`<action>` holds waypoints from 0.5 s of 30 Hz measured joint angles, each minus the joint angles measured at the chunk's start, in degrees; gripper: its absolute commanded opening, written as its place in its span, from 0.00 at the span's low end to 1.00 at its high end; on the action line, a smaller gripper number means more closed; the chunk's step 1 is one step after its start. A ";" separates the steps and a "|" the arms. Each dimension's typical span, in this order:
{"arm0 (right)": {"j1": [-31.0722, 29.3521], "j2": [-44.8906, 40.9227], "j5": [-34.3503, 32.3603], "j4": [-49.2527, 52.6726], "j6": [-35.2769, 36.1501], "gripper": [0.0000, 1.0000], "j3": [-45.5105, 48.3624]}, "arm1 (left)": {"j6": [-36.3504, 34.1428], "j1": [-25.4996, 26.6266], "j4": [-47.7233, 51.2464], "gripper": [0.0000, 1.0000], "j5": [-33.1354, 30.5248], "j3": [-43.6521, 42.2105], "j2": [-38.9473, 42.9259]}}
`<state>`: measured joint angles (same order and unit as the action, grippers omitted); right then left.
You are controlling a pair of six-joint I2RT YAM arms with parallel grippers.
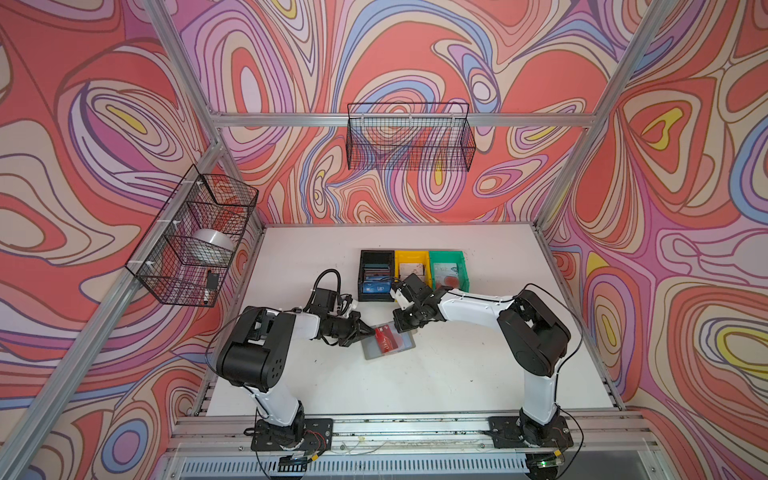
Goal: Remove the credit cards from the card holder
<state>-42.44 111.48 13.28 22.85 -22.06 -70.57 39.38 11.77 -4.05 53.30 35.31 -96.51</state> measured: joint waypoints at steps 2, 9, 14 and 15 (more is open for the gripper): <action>0.07 -0.09 0.00 0.00 0.00 0.05 0.09 | -0.33 -0.81 1.60 0.00 -0.24 -0.20 1.33; 1.64 -1.14 0.98 1.90 1.11 0.11 0.81 | -1.51 -2.60 7.89 0.00 -1.84 -0.07 8.70; 5.18 -4.00 6.54 4.33 3.56 0.19 1.68 | -2.54 -3.43 12.76 0.00 -2.75 1.46 13.38; 5.92 -4.57 7.98 4.52 4.13 0.21 1.70 | -2.75 -3.52 13.38 0.00 -2.80 1.92 13.97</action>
<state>-36.51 106.91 21.26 27.38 -17.93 -68.86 36.62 8.25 9.32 50.50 37.23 -82.54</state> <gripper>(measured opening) 0.178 0.044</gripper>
